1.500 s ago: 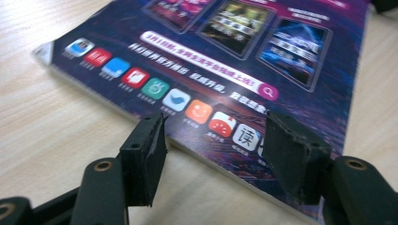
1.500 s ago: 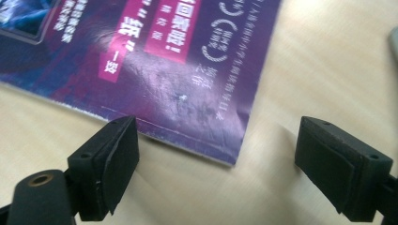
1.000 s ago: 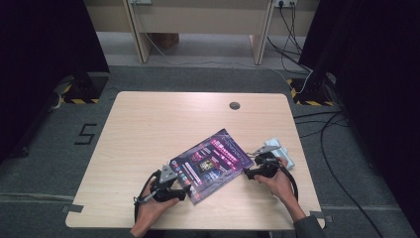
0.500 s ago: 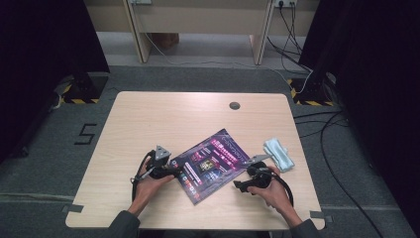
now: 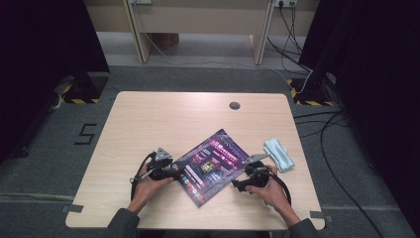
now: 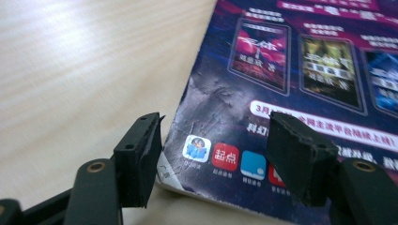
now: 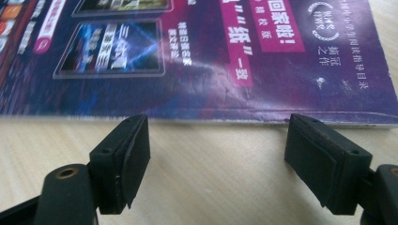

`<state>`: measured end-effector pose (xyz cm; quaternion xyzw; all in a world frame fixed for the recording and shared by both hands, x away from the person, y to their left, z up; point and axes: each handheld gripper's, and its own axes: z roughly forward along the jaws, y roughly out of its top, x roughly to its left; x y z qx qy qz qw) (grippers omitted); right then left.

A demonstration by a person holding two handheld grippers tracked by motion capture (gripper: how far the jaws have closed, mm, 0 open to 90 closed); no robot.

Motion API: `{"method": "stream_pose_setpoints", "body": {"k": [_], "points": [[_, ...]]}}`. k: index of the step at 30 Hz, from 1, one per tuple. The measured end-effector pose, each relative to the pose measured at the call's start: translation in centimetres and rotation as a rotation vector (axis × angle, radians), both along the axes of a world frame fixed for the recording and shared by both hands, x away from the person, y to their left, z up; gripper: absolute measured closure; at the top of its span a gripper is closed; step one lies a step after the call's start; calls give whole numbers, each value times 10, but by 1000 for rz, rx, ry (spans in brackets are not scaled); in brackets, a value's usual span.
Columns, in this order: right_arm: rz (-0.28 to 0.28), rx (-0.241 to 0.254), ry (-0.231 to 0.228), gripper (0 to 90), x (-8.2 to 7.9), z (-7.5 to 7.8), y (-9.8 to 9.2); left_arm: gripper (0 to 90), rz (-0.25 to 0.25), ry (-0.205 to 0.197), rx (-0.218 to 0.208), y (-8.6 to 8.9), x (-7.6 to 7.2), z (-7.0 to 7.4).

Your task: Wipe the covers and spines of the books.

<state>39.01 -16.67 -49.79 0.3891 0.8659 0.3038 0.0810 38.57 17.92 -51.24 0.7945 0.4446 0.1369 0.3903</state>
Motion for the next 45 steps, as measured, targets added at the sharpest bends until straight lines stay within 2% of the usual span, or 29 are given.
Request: {"method": "stream_pose_setpoints", "body": {"k": [5,7,8,12,14,16,22,24,26,28,31,33,34,36,40,43,45], "points": [[-19,13,-7,230,7,-1,-2,364,-24,36,4,-6,-22,2],[-23,5,0,211,9,0,-4,347,-43,42,26,-8,-31,4],[-20,6,-3,212,11,-1,-5,345,-46,49,23,-9,-36,5],[-32,38,4,212,14,-1,-7,340,-92,87,-3,-13,-54,4],[-37,38,10,212,15,-1,-5,337,-109,86,-5,-17,-62,4],[-30,37,11,212,15,-1,-4,329,-159,85,20,-23,-71,5],[-37,26,10,169,19,-1,1,313,-230,117,-5,-32,-86,6],[-41,26,11,168,21,-1,2,323,-233,126,-38,-31,-86,7],[-36,24,8,164,24,-1,2,343,-216,121,-98,-27,-82,9],[-38,28,9,160,26,-2,4,340,-192,101,-117,-25,-77,11],[-36,23,9,163,29,-1,6,331,-150,72,-112,-25,-67,11],[-37,25,15,201,31,0,6,331,-126,58,-119,-24,-60,9],[-46,30,21,234,31,0,4,331,-118,53,-114,-24,-57,9],[-58,52,48,236,30,2,-1,331,-100,37,-112,-23,-53,8],[-73,53,55,234,25,2,-5,334,-88,44,-108,-24,-43,5],[-32,47,54,231,17,2,-3,348,-90,61,-103,-32,-36,1],[-26,43,49,226,15,2,0,372,-102,70,-106,-37,-34,-1]]}}
